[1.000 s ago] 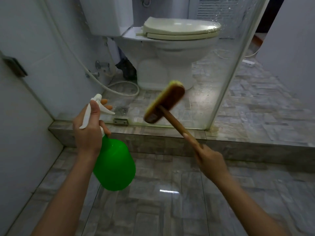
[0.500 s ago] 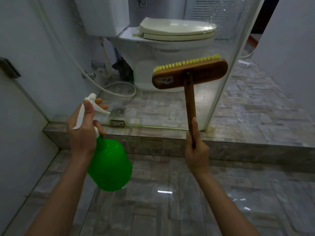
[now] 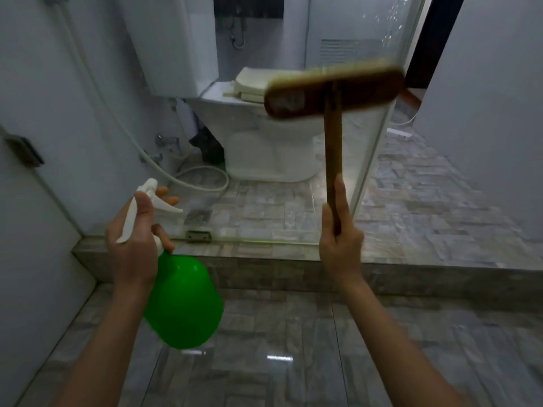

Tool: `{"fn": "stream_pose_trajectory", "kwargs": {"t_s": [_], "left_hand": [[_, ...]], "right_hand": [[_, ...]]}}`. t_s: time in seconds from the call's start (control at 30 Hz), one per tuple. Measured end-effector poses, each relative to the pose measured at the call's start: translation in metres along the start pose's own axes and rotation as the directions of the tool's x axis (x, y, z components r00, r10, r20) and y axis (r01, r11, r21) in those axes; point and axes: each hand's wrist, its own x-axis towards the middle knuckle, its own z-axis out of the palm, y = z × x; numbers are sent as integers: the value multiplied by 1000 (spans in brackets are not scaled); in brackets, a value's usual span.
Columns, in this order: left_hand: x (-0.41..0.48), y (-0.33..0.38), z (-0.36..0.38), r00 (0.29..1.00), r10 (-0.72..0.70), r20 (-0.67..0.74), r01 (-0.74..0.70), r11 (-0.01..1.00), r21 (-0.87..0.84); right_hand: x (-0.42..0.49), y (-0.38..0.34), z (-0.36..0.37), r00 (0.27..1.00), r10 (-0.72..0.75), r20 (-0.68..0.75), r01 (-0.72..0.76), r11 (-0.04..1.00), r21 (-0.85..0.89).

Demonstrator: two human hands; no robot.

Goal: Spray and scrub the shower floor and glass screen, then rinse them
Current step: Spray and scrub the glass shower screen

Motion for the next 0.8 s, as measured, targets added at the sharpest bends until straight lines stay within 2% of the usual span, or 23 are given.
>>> {"fn": "stream_pose_trajectory", "kwargs": {"t_s": [0.1,0.17,0.23,0.37,0.43,0.5,0.6,0.67,0.73,0.8], "left_hand": [[-1,6,-8,1000,19,-2,-19,1000,6],[-3,8,-13,1000,27,-9,-27,1000,14],[-5,7,-18,999,26,-19,-26,1000,16],[-5,5,-25,999,22,-33,-21,999,32],[-3,6,-31,998,28,-55,-27,999,24],[-2,7,-38,997,24,-70,-22,999,30],[-2,7,-50,995,38,-90,-33,998,53],[-2,7,-58,993,51,-109,-45,997,58],[0,5,-63,991,54,-125,-47,997,59],[2,3,-66,989,48,-140,-40,997,61]], "right_hand": [[-81,23,-23,987,124,101,-123,992,-15],[-97,19,-27,970,193,146,-191,981,-30],[-62,4,-16,982,142,126,-145,989,18],[43,-35,14,999,-44,-13,45,998,36],[46,-33,22,997,-80,-8,80,997,12],[0,-9,22,995,-65,71,65,998,-3],[-96,22,12,960,112,258,-100,993,-56],[-117,13,15,930,179,322,-162,984,-78],[-88,-14,37,943,123,309,-110,992,-61],[-36,-45,71,973,-25,231,35,999,-40]]}}
